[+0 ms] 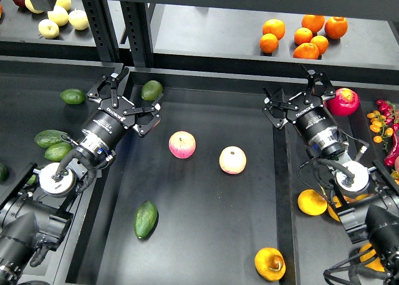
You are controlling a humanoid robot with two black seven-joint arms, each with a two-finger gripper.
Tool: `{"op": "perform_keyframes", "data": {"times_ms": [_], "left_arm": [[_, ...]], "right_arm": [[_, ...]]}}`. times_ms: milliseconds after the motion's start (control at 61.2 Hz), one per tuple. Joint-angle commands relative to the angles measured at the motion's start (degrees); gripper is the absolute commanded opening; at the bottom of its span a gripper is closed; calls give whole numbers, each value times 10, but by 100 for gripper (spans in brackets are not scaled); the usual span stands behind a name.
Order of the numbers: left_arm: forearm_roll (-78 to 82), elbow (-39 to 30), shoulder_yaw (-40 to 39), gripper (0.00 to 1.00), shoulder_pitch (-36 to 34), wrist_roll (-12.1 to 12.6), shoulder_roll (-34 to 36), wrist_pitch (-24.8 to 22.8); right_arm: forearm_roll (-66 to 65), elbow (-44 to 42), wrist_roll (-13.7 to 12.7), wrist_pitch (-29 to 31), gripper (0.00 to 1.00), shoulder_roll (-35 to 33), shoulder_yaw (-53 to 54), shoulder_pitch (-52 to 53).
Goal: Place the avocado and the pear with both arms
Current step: 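Swing the left gripper over the dark green avocado in the center bin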
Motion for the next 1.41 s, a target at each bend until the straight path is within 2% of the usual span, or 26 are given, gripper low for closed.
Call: {"op": "perform_keyframes", "data": {"times_ms": [0, 474, 572, 637, 768, 915, 1144, 1291, 1307, 1389], "left_arm": [[0, -1, -1, 99, 0, -1, 0, 0], [0, -1, 2, 99, 1, 0, 0, 0], [0, 1, 0, 99, 0, 7, 0, 0], [0, 1, 4, 99, -4, 23, 0, 0], [0, 1, 5, 99, -26, 110, 0, 0], [0, 8, 19, 99, -67, 110, 0, 0], [0, 21, 150, 99, -115, 110, 125, 0], [0, 21, 276, 99, -158, 110, 200, 0], [0, 20, 317, 99, -182, 110, 226, 0], [0, 18, 380, 99, -222, 110, 256, 0]], "right_arm": [[0, 0, 0, 0, 100, 0, 0, 0], [0, 1, 0, 0, 100, 0, 1, 0], [0, 1, 0, 0, 100, 0, 3, -1], [0, 1, 0, 0, 100, 0, 4, -1], [0, 1, -1, 0, 100, 0, 4, -2], [0, 1, -1, 0, 100, 0, 4, -2], [0, 1, -1, 0, 100, 0, 4, -3], [0, 3, -1, 0, 100, 0, 4, -3], [0, 3, -1, 0, 100, 0, 4, -3], [0, 2, -1, 0, 100, 0, 4, -3]]}}
